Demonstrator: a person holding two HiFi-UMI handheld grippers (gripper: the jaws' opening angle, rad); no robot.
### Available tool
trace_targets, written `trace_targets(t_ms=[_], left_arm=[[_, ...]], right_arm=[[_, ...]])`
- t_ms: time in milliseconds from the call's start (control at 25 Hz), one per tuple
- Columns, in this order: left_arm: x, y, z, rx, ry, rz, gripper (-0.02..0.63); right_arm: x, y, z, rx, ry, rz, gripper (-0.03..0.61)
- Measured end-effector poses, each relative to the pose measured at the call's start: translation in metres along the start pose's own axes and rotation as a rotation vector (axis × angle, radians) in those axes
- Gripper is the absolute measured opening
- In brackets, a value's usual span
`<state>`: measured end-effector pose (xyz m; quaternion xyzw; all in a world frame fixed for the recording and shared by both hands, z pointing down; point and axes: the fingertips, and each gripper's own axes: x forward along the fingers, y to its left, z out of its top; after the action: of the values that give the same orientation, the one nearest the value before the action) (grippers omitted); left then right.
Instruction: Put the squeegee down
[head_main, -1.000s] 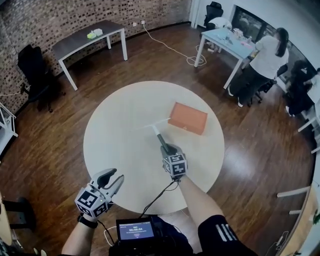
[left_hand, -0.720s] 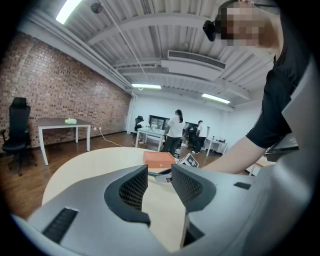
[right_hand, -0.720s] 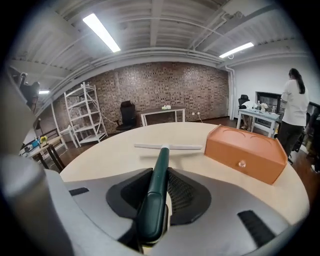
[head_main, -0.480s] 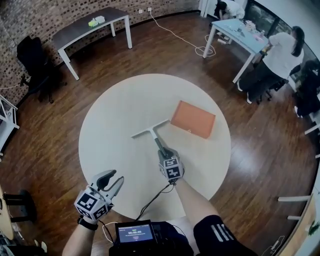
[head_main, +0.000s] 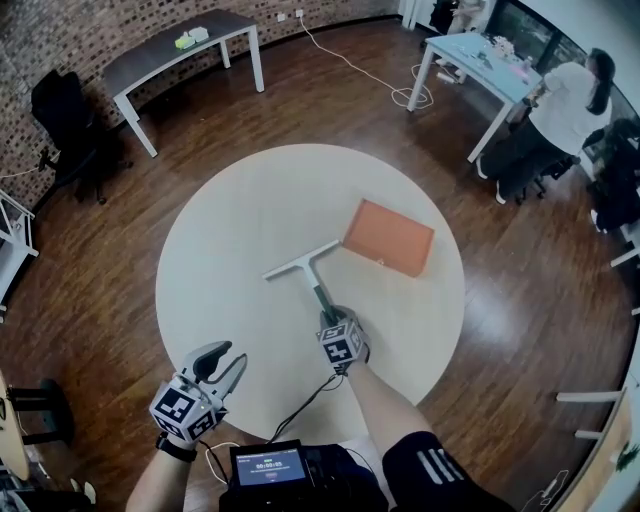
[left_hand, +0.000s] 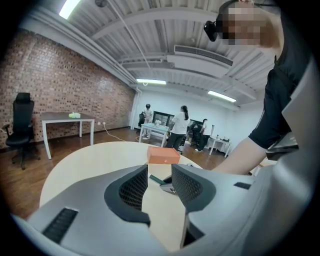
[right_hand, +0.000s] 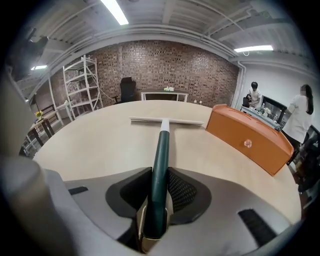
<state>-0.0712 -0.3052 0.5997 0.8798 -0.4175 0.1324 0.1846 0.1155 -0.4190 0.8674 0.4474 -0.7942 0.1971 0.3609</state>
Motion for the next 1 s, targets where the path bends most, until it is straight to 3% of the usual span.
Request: trace_targets(t_ms=[440,760,1000], left_arm=[[-0.003,-0.001,0.003,-0.002,-0.012,-0.009,0.156],[-0.024,0.000,0.017,0.022,-0.058,-0.025,0.156],[-0.064,-0.016,0.028,0.062,-0.104,-0.060,0.156]], right_arm=[[-0.011,-0.014,0.010,0.073,-0.010,0.002,0.186],[-0.056,-0.016,0.070,0.108,-0.210,-0.001,0.186],[-0.145,0.001,0.126,0.111,-0.411,0.013,0.184]])
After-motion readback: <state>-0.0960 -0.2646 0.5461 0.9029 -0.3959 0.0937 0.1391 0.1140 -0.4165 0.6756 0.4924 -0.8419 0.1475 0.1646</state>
